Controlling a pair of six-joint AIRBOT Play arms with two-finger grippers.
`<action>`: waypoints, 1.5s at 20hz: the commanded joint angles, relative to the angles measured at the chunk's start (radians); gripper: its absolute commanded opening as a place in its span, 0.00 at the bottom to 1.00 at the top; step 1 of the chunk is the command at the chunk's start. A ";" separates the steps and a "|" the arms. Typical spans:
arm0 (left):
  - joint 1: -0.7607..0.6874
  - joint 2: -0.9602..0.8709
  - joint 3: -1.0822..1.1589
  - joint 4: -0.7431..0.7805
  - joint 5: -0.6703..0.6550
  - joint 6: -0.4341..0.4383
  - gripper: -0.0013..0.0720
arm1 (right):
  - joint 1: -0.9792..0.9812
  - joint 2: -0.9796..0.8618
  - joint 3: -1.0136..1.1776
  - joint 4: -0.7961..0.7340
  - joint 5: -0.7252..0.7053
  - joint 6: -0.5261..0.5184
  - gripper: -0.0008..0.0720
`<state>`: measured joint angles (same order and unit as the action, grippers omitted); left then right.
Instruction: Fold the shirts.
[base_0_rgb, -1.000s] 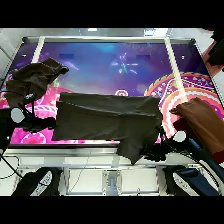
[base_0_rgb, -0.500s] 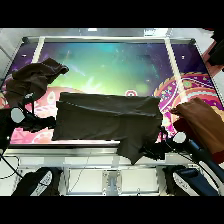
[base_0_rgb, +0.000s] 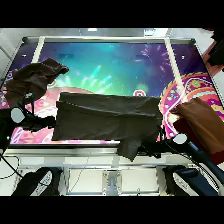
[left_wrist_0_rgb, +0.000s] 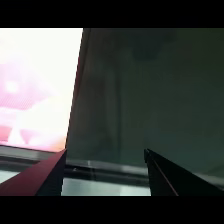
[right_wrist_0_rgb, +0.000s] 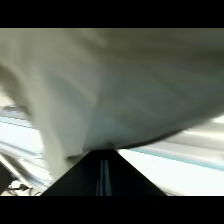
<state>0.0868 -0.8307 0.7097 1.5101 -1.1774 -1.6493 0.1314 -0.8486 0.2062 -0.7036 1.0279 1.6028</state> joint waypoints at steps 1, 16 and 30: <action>0.000 0.001 -0.001 0.000 0.109 -0.132 0.79 | 0.000 0.018 0.085 0.002 0.013 -0.034 0.05; 0.059 0.001 -0.321 0.087 0.168 -0.577 0.78 | 0.000 0.025 0.319 -0.063 0.076 -0.086 0.05; 0.250 -0.005 -0.327 -0.201 0.255 -0.280 0.67 | 0.000 0.025 0.319 -0.060 0.057 -0.086 0.05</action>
<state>0.3313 -0.8314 0.3851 1.3331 -0.9192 -1.9621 0.1314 -0.8246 0.5243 -0.7658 1.0908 1.5173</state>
